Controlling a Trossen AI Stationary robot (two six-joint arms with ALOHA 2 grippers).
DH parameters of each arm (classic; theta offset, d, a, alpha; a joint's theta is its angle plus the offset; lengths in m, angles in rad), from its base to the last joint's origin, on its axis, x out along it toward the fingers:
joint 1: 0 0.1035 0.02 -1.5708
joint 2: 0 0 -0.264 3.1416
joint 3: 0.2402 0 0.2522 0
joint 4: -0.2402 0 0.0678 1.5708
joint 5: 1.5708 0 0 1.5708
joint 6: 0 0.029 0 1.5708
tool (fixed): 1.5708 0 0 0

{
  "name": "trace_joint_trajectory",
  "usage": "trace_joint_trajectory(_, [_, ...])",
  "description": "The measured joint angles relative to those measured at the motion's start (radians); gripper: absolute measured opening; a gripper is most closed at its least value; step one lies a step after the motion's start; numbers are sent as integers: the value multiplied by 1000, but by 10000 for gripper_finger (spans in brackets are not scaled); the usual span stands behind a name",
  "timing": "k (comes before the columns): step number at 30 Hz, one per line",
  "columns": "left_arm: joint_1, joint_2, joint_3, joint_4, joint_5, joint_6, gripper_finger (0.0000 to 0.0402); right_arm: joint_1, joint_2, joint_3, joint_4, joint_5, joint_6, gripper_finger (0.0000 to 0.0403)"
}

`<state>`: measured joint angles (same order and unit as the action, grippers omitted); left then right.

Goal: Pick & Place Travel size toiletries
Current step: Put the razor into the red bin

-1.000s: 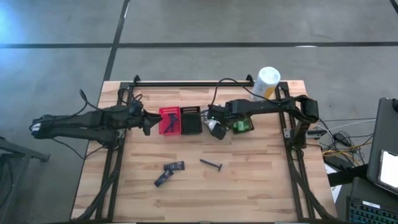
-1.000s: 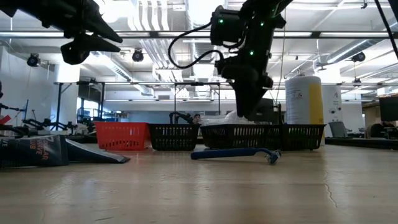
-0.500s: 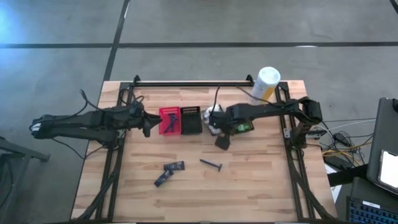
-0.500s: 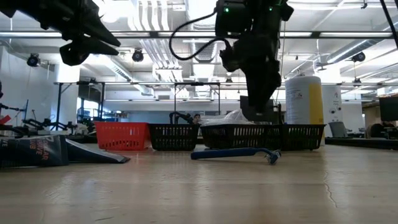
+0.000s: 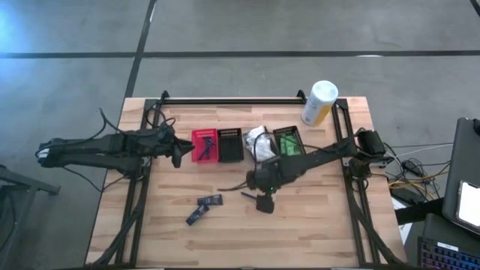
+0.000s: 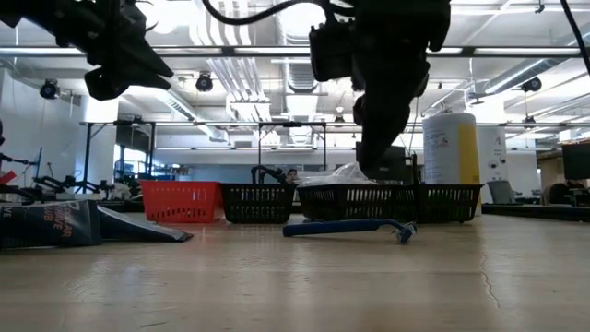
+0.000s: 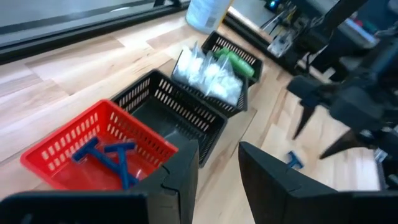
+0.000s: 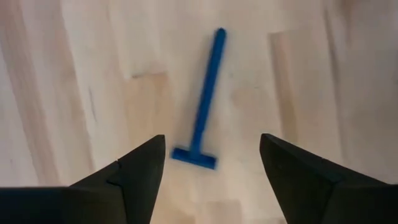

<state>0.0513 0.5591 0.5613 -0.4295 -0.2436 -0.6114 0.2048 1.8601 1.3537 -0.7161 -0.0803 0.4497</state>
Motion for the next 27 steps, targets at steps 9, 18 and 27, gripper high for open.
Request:
trace_joint_trajectory(9, [0,0,-2,-96,9,15,120,83,53,0,45,84,162,250])
trace_joint_trajectory(18, [0,1,-6,-106,18,72,120,101,79,0,71,137,225,270])
trace_joint_trajectory(27, [0,2,-6,-107,18,87,120,100,125,-1,77,162,179,288])
